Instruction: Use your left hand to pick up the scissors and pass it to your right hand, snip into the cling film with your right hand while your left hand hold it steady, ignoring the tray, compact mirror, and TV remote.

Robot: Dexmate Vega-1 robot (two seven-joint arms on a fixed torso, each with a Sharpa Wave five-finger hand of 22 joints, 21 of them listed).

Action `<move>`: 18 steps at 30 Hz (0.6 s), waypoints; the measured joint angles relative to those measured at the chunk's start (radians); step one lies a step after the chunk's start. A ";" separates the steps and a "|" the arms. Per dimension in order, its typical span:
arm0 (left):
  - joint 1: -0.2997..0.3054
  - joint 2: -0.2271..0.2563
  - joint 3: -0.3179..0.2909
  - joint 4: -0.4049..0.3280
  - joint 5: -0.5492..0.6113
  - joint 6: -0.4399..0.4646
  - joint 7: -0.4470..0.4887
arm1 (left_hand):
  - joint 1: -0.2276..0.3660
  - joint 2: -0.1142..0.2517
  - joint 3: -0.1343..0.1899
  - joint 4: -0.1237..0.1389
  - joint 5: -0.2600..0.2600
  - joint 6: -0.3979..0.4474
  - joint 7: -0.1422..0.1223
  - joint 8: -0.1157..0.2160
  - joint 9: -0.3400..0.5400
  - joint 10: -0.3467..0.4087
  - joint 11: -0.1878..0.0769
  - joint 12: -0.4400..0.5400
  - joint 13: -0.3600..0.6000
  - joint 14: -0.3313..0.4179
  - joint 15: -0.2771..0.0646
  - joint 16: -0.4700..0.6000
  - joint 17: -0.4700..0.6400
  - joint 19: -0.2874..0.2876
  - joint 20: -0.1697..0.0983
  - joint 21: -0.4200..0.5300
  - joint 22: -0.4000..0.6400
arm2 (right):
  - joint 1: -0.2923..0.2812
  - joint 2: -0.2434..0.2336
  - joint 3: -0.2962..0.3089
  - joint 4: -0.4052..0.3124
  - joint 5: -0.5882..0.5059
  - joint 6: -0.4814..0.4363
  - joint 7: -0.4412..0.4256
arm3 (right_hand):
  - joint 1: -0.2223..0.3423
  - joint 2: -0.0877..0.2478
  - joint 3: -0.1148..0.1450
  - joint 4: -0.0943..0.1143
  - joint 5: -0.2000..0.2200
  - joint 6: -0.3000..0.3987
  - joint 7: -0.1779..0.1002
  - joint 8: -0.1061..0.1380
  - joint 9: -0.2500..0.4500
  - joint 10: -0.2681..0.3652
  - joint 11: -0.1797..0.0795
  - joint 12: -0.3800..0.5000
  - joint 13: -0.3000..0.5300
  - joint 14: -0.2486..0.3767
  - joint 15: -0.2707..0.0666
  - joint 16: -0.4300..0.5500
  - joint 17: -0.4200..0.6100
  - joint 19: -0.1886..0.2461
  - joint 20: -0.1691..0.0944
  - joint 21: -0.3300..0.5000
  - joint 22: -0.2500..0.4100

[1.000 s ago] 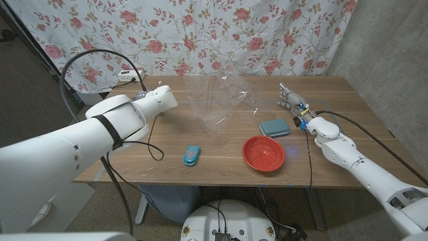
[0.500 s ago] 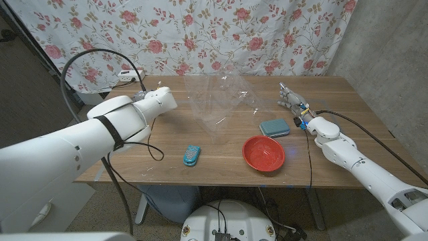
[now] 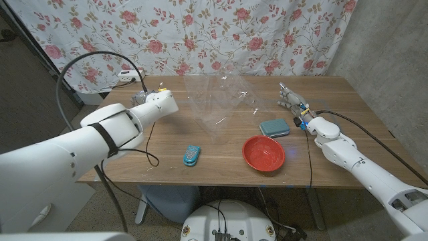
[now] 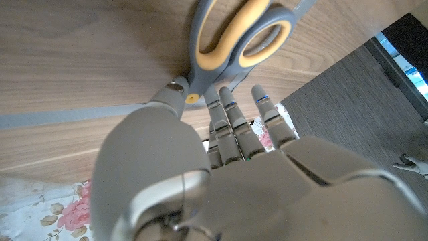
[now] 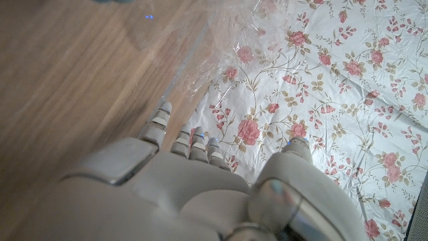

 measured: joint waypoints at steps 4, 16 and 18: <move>0.014 0.016 -0.007 -0.040 0.002 0.014 0.005 | 0.017 0.002 -0.005 0.003 -0.005 0.009 0.002 0.000 0.000 0.000 0.000 0.009 0.000 0.007 -0.004 0.010 0.014 0.000 0.000 0.005 0.000 | -0.003 -0.002 0.001 -0.003 0.001 0.000 0.000 | 0.000 0.000 0.000 0.000 0.000 0.000 0.000 0.000 0.000 0.000 0.000 0.000 0.000 0.000 0.000 0.000 0.000 0.000 0.000 0.000 0.000; 0.063 0.071 -0.030 -0.171 0.017 0.048 0.042 | 0.052 0.016 -0.014 0.003 -0.012 0.021 0.004 -0.009 0.000 -0.004 -0.004 0.009 0.000 0.007 -0.004 0.024 0.044 -0.005 -0.005 0.013 0.005 | -0.011 -0.007 0.004 -0.014 0.002 0.000 -0.001 | 0.000 0.000 0.003 -0.003 0.000 0.000 0.000 0.000 0.000 0.000 0.000 0.000 0.000 0.000 0.000 0.000 0.000 0.000 0.000 0.000 0.000; 0.083 0.091 -0.044 -0.216 0.020 0.051 0.058 | 0.056 0.012 -0.014 0.003 -0.012 0.028 0.005 -0.009 0.000 -0.004 -0.004 0.009 0.000 0.011 -0.007 0.024 0.046 -0.005 -0.005 0.013 0.005 | -0.013 -0.008 0.005 -0.016 0.003 0.000 -0.002 | 0.000 0.000 0.003 -0.003 0.000 0.000 0.000 0.000 0.000 0.000 0.000 0.000 0.000 0.000 0.000 0.000 0.000 0.000 0.000 0.000 0.000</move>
